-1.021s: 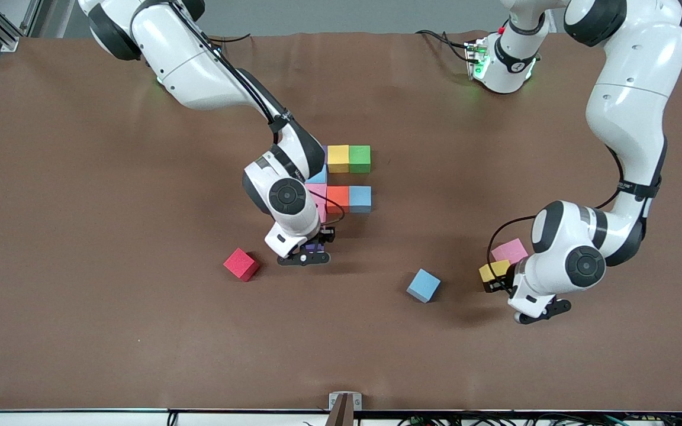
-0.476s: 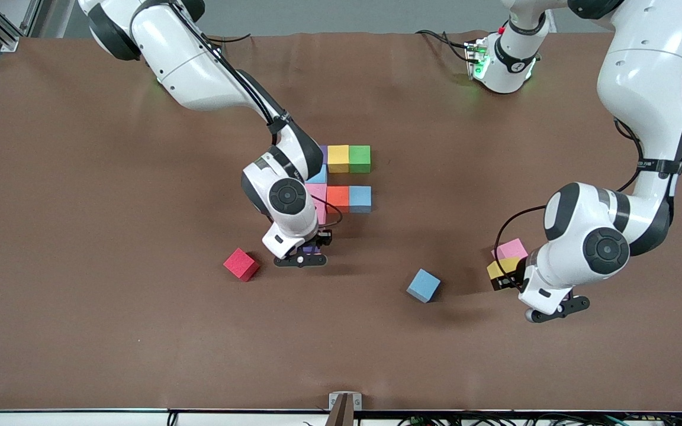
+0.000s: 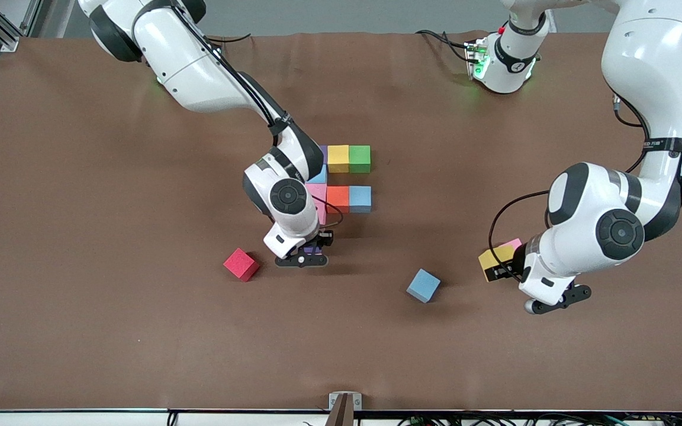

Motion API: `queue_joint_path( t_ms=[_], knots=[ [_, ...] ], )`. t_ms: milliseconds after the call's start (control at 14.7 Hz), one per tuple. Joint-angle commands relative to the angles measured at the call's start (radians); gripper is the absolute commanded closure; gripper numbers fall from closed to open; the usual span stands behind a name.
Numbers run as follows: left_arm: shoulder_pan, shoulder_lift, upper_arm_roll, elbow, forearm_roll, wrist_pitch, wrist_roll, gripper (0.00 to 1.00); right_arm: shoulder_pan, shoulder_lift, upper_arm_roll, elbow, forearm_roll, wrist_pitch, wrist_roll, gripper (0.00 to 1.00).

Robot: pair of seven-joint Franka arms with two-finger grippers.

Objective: Arrange 11 blocks into digit 3
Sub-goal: 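Carry yellow toward purple with the left gripper while the right gripper holds purple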

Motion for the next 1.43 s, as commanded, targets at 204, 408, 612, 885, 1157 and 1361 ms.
queue_joint_path(
  t_ms=[204,408,612,885,1157,1361],
  knots=[
    [0.000,-0.033,-0.072,-0.011,-0.015,-0.033,-0.146,0.66,0.012,-0.011,-0.008,-0.028,-0.026,0.003,0.032,1.00],
    [-0.006,-0.032,-0.097,-0.012,-0.015,-0.033,-0.243,0.66,0.015,-0.016,-0.006,-0.038,-0.024,0.000,0.032,1.00],
    [-0.008,-0.032,-0.120,-0.012,-0.015,-0.033,-0.306,0.67,0.018,-0.017,-0.005,-0.039,-0.024,0.000,0.033,1.00],
    [-0.015,-0.032,-0.134,-0.012,-0.015,-0.034,-0.363,0.67,0.018,-0.025,-0.003,-0.041,-0.023,-0.023,0.033,1.00],
    [-0.034,-0.030,-0.143,-0.014,-0.013,-0.034,-0.456,0.67,0.021,-0.026,-0.002,-0.041,-0.021,-0.024,0.033,1.00],
    [-0.051,-0.027,-0.141,-0.014,-0.013,-0.033,-0.489,0.67,0.023,-0.029,0.000,-0.041,-0.021,-0.026,0.033,1.00]
  ],
)
